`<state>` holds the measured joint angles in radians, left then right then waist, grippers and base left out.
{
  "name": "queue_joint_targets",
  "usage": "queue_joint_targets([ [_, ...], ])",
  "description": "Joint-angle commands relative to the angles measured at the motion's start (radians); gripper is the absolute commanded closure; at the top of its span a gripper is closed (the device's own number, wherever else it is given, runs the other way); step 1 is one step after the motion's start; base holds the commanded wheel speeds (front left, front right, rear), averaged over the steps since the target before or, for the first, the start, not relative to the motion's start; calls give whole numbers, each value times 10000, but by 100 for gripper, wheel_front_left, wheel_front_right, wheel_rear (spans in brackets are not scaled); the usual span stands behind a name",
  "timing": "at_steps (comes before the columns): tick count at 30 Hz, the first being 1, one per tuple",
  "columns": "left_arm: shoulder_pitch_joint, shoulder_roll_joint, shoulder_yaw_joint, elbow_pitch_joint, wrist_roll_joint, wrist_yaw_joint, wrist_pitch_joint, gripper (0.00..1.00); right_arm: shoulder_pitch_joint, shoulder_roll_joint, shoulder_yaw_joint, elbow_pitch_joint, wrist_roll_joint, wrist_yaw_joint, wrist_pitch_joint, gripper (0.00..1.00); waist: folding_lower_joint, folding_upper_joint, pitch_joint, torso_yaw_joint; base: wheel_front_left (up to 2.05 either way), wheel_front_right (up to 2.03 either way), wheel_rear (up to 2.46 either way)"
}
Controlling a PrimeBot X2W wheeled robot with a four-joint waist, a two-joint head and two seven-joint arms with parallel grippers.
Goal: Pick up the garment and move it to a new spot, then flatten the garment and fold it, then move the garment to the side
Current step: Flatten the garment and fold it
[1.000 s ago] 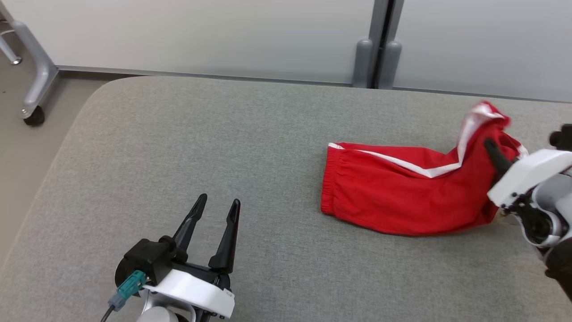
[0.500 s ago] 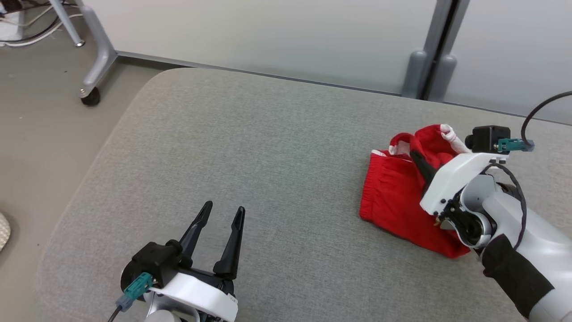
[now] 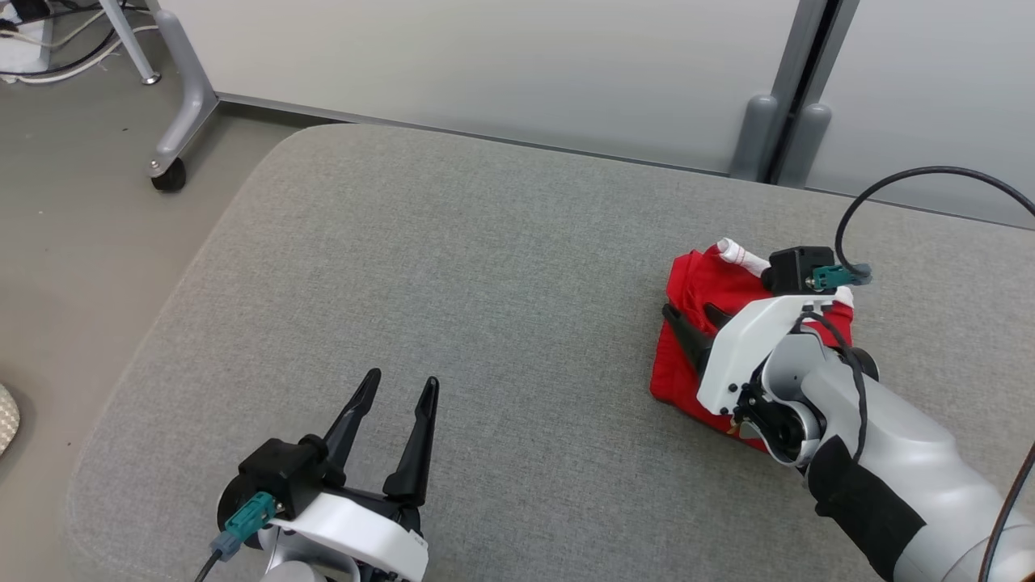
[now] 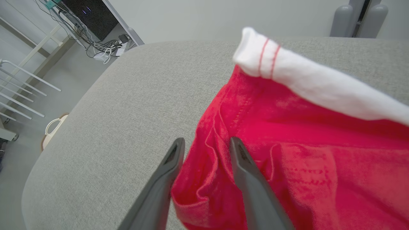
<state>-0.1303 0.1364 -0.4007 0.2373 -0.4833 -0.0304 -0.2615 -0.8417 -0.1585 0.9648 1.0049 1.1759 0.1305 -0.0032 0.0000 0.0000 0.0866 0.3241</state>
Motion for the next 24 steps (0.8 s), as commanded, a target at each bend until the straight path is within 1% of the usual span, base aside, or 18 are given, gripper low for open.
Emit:
queue_joint_targets([
  [1, -102, 42, 72, 14, 1, 29, -33, 0, -74, -55, 75, -68, 10, 6, -129, 0, 0, 0, -58, -110, 0, 0, 0],
  [4, 13, 76, 160, 29, -47, 63, -36, 0, -55, -111, 204, -537, 125, 6, -435, 0, 0, 0, -176, -371, 0, 0, 0],
  [8, 210, 167, 318, -70, -89, 141, -39, 0, 165, -448, 185, -1554, 489, 6, -1009, 0, 0, 0, -338, -844, 0, 0, 0],
  [13, 349, 264, 530, -317, -33, 218, -42, 0, 475, -1364, -97, -2663, 765, 4, -1985, 0, 0, 0, -486, -1356, 0, 0, 0],
  [17, 433, 258, 517, -531, 55, 192, -43, 0, 897, -2131, -390, -2756, 764, 6, -2365, 0, 0, 0, -519, -1544, 0, 0, 0],
  [20, 424, 258, 505, -606, 83, 191, -43, 0, 1083, -2368, -505, -2590, 666, 6, -2456, 0, 0, 0, -489, -1573, 0, 0, 0],
  [21, 449, 272, 495, -657, 106, 195, -44, 0, 1227, -2394, -556, -2431, 606, 6, -2479, 50, 0, 0, -448, -1582, 0, 0, 0],
  [22, 449, 272, 495, -657, 106, 195, -44, 0, 1227, -2394, -556, -2431, 606, 6, -2479, 50, 0, 0, -448, -1582, 0, 0, 0],
  [23, 452, 285, 486, -672, 103, 191, -44, 0, 1249, -2383, -576, -2322, 547, 6, -2501, 71, 0, 0, -424, -1573, 0, 0, 0],
  [24, 446, 299, 476, -676, 102, 178, -44, 0, 1269, -2362, -570, -2241, 510, 6, -2514, 100, 0, 0, -400, -1551, 0, 0, 0],
])
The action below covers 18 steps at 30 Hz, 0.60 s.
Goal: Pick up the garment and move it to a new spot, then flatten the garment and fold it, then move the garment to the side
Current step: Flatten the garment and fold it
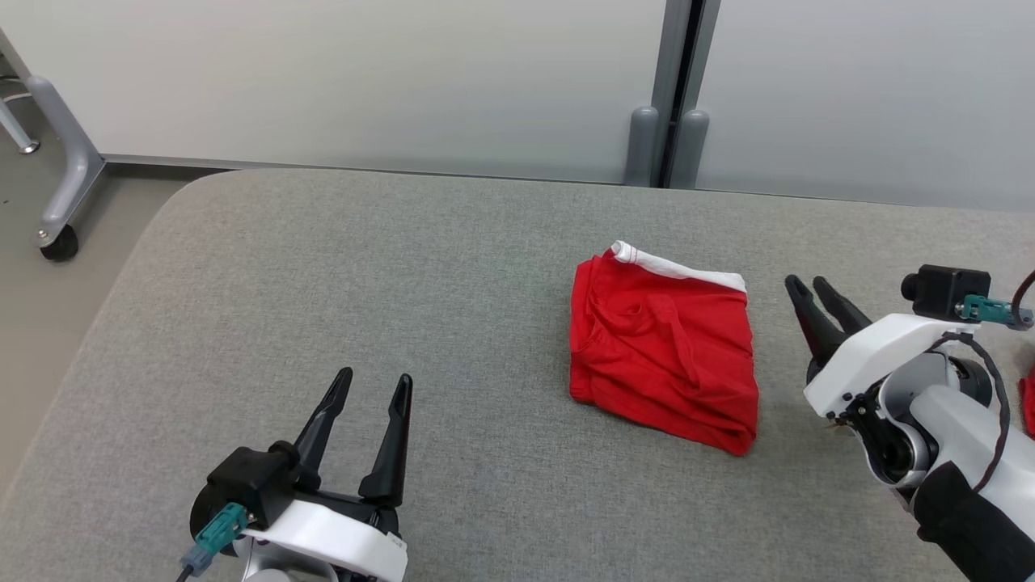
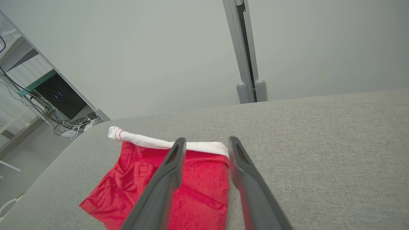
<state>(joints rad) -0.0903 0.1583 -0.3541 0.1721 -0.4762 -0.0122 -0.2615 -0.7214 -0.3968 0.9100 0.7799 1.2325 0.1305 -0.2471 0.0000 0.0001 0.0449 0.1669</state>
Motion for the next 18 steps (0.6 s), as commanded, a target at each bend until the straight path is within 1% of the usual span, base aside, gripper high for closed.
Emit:
queue_joint_targets([
  [1, 30, 87, -3, -27, 40, -18, -44, 0, 73, 65, -36, 126, -65, 6, -79, 100, 0, -1, 42, 54, 0, 0, 0],
  [4, -71, 88, -43, -35, 51, -33, -23, 0, -13, 315, -79, 713, 10, 6, 152, 100, 0, -1, 146, 219, 0, 0, 0],
  [12, -318, 48, -66, 45, 16, -27, -2, 0, -379, 1417, -57, 2203, 518, 6, 1286, 100, 0, -1, 646, 904, 0, 0, 0],
  [14, -377, 37, -55, 92, 14, -21, -5, 0, -390, 1640, 56, 2132, 602, 6, 1493, 100, 0, -1, 727, 1079, 0, 0, 0],
  [18, -433, 32, 14, 156, -13, -31, -18, 0, -180, 1891, 332, 1391, 688, 6, 1463, 100, 0, -1, 762, 1266, 0, 0, 0],
])
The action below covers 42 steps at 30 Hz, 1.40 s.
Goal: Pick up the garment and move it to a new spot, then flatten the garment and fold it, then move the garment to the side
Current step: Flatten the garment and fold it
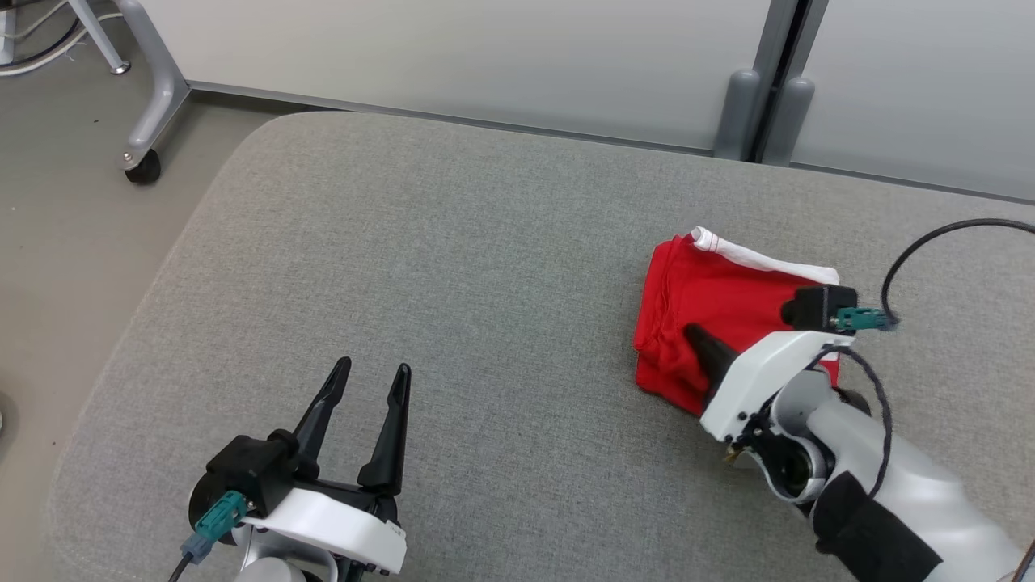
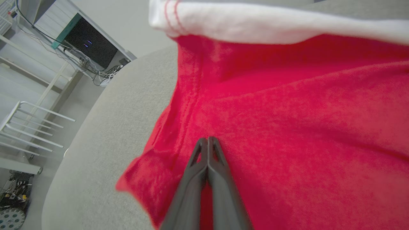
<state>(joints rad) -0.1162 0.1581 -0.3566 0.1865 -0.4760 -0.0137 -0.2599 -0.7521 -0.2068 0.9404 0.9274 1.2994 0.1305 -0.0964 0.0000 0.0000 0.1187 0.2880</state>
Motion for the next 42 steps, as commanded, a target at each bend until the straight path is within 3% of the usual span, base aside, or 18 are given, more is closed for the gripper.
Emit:
queue_joint_targets([
  [1, -152, 35, 48, 25, -15, -22, -35, 0, 214, 12, 145, -319, 29, 6, -55, 100, 0, 0, 7, 69, 0, 0, 0],
  [8, 25, 56, 118, 77, -26, 25, -49, 0, 720, 167, 1002, -1926, -39, 6, -210, 100, 0, 0, -338, -189, 0, 0, 0],
  [15, 294, 164, 255, -55, -36, 128, -54, 0, 731, -475, 1220, -2935, -487, 6, -1268, 100, 0, 0, -791, -835, 0, 0, 0],
  [16, 313, 177, 299, -81, -53, 154, -55, 0, 691, -625, 1190, -3078, -633, 6, -1400, 95, 0, 0, -854, -951, 0, 0, 0],
  [17, 384, 197, 392, -164, -65, 186, -59, 0, 706, -931, 1064, -3399, -909, 6, -1562, 66, 0, 0, -988, -1194, 0, 0, 0],
  [18, 466, 221, 450, -200, -74, 238, -57, 0, 730, -1110, 920, -3544, -1053, 6, -1635, 51, 0, 0, -1049, -1326, 0, 0, 0],
  [19, 526, 265, 546, -233, -115, 272, -52, 0, 746, -1276, 772, -3658, -1260, 6, -1649, 11, 0, 0, -1107, -1465, 0, 0, 0],
  [20, 556, 305, 643, -266, -157, 315, -53, 0, 782, -1425, 582, -3791, -1469, 6, -1682, 0, 0, 0, -1158, -1600, 0, 0, 0],
  [23, 628, 393, 830, -397, -128, 395, -55, 0, 856, -1670, -49, -4118, -2062, 6, -1701, 0, 0, 0, -1238, -1877, 0, 0, 0],
  [29, 798, 565, 1170, -721, 134, 646, -58, 0, 2061, -2025, -2857, -5160, -4473, 6, -1692, 0, 0, 0, -1341, -2422, 0, 0, 0],
  [36, 914, 745, 1398, -1033, 674, 802, -59, 0, 4416, -1222, -6306, -6593, -6905, 6, -1695, 0, 0, 0, -1325, -2743, 0, 0, 0],
  [42, 1120, 621, 1593, -986, 1195, 809, -60, 0, 6001, -523, -7818, -7185, -8127, 6, -1695, 0, 0, 0, -1355, -2749, 0, 0, 0],
])
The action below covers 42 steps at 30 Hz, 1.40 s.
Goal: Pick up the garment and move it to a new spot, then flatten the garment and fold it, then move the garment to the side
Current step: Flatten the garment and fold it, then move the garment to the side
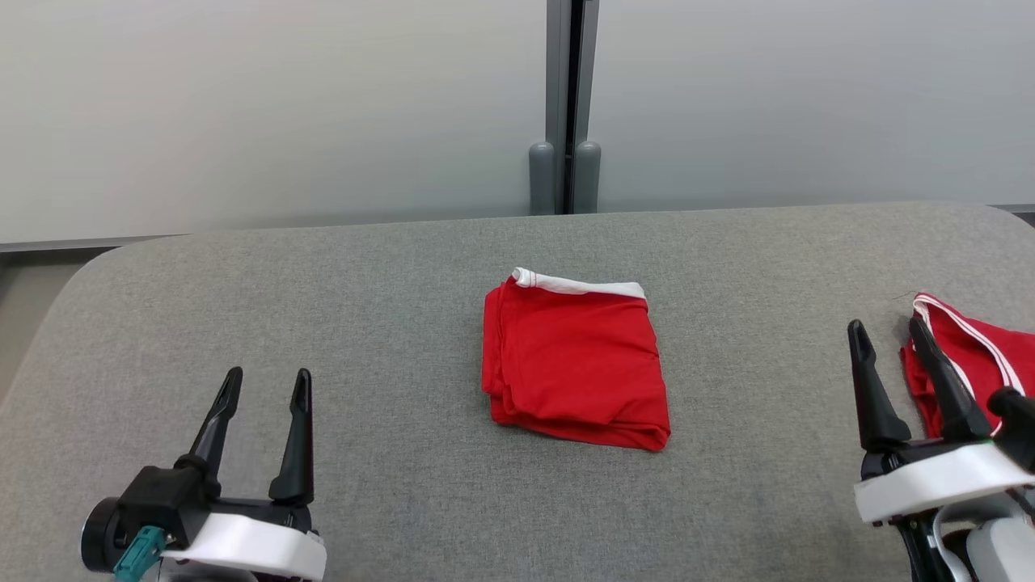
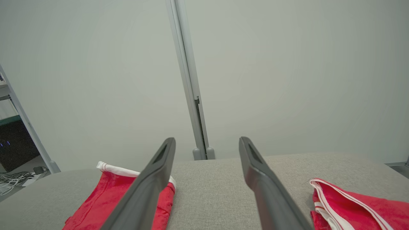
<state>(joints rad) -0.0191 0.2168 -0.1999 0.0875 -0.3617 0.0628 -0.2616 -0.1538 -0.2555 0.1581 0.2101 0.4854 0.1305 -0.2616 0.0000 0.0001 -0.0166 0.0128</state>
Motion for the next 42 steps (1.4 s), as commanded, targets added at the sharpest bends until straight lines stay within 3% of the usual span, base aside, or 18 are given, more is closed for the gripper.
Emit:
queue_joint_targets([
  [1, 204, 0, 91, 29, 104, 31, -41, 0, 201, 59, -133, -69, -177, 4, -43, 0, 0, -1, -8, -1, 0, 0, 0],
  [10, 532, -445, 515, 38, 525, -285, -42, 0, 924, 773, -664, -294, -1051, 6, -44, 0, 0, -1, -24, -19, 0, 0, 0],
  [27, 542, -859, 819, 206, 887, -636, -44, 0, 775, 820, -641, -36, -1141, 6, -43, 0, 0, -1, -53, 49, 0, 0, 0],
  [35, 368, -917, 753, 192, 981, -814, -42, 0, -236, 695, 23, 982, -1118, 6, 833, 0, 0, -1, 82, 411, 0, 0, 0],
  [42, 2, -963, 585, 204, 1033, -951, -42, 0, -1955, 529, 519, 2455, -508, 6, 1847, 0, 0, -1, 624, 1131, 0, 0, 0],
])
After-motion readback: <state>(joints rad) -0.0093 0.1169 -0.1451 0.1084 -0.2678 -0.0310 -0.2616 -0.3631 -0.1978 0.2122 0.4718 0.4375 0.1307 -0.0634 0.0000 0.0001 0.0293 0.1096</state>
